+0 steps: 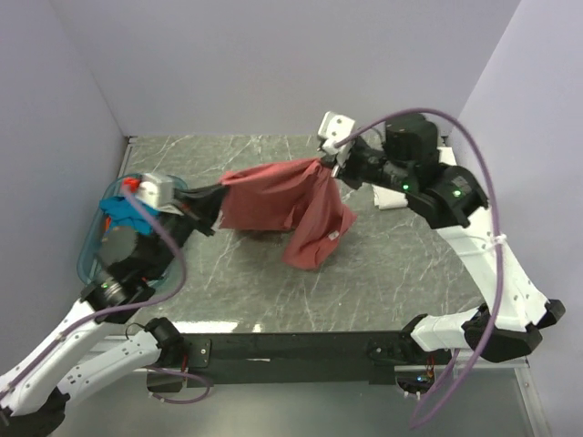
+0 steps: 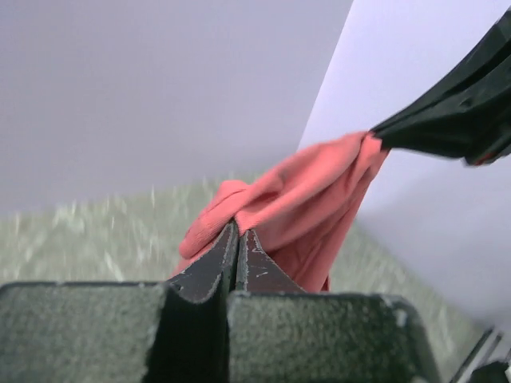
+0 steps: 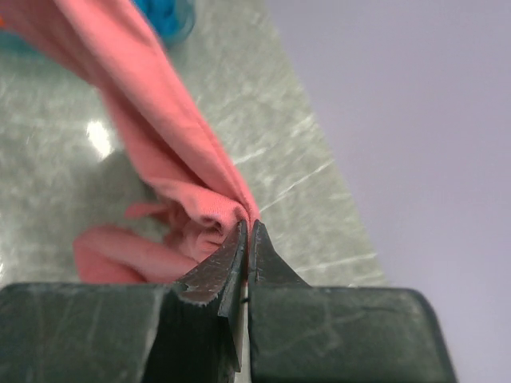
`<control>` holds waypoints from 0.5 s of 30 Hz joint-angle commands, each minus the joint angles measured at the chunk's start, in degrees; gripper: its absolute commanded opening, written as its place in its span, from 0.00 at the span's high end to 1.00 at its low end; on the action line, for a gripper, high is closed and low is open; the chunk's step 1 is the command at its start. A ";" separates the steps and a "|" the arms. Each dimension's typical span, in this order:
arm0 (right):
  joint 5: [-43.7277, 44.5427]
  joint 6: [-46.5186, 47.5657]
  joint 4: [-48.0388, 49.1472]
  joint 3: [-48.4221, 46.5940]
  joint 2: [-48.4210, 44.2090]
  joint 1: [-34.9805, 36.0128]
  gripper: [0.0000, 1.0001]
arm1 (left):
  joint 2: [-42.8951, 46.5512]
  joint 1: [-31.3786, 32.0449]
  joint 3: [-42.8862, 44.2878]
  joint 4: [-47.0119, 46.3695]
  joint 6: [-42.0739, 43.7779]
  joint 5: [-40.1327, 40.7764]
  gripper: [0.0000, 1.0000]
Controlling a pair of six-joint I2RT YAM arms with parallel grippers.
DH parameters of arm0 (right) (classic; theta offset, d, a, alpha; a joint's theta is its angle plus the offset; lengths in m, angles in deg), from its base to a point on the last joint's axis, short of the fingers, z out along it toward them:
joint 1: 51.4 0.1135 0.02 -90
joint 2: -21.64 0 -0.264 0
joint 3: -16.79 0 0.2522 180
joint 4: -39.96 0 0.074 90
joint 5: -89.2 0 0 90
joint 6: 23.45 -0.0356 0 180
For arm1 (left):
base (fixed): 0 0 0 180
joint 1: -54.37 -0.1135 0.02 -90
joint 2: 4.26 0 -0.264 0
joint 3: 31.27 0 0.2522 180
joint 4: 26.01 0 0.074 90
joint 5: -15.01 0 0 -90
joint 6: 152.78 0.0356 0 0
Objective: Fold and stack the t-shirts
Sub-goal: Flatten the tshirt out
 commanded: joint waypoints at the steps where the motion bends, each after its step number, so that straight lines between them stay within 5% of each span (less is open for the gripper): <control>1: 1.33 0.70 -0.80 -9.26 -2.43 0.24 1.00 | 0.73 0.25 5.23 -1.77 4.59 -1.77 0.99; 8: -9.57 2.82 -10.73 -28.07 -3.48 0.24 1.00 | 0.12 0.33 15.43 -1.68 7.22 -11.78 0.99; 15: -0.96 4.83 -4.26 -12.83 -5.50 0.15 1.00 | -2.86 0.25 15.71 -1.59 8.81 -6.36 1.00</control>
